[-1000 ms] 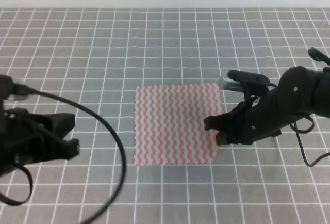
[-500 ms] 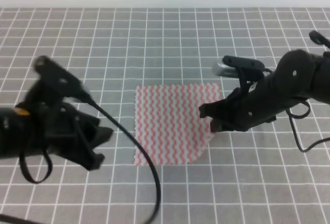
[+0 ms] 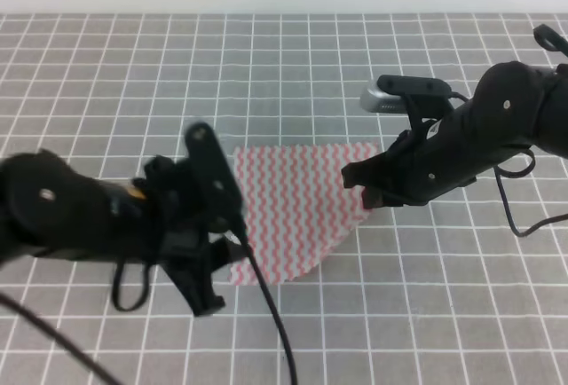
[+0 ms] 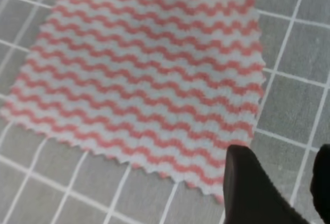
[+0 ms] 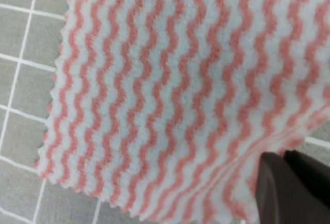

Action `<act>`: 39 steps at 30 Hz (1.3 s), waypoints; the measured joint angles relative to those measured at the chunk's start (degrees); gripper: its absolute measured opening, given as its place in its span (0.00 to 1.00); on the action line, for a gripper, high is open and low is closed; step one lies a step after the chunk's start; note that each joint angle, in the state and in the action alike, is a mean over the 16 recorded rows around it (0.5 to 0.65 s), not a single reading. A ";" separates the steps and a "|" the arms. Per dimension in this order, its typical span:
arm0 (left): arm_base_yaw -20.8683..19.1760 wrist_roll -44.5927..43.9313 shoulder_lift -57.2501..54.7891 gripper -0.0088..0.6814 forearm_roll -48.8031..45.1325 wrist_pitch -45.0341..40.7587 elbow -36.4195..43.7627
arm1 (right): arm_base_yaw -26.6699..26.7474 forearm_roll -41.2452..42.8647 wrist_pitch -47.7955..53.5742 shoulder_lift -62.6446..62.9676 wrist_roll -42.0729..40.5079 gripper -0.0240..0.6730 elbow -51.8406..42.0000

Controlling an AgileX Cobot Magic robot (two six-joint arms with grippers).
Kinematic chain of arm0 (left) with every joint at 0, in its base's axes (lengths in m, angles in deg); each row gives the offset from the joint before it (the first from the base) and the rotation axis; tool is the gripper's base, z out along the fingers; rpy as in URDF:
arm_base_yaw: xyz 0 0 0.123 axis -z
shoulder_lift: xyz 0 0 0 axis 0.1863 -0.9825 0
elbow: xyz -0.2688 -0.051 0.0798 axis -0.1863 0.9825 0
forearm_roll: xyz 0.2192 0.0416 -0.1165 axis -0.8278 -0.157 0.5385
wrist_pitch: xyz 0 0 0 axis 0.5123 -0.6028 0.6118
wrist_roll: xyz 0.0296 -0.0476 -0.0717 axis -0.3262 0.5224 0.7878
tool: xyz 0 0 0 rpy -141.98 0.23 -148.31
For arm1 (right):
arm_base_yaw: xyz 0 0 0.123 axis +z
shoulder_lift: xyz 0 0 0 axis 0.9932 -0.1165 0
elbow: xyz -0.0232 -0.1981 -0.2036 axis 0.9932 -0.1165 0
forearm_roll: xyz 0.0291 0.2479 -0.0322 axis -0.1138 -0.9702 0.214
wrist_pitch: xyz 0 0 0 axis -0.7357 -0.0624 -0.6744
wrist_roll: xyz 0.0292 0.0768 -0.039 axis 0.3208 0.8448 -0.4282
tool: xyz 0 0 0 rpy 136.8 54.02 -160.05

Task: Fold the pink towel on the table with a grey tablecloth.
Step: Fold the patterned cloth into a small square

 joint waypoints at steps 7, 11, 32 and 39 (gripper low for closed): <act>4.29 -0.19 -5.39 0.50 -1.74 5.00 -0.26 | 0.00 0.63 -0.31 -0.07 -0.61 0.01 0.12; 6.17 -0.17 -7.60 0.55 -3.45 7.30 -0.28 | 0.01 0.66 -0.62 -0.14 -0.99 0.01 0.37; 8.10 0.26 -11.98 0.60 -7.77 10.85 -0.29 | 0.00 0.88 -1.85 0.00 -1.61 0.01 3.21; 8.10 0.49 -14.01 0.60 -7.79 13.50 -0.30 | 0.01 1.19 -2.59 -0.14 -1.60 0.01 3.27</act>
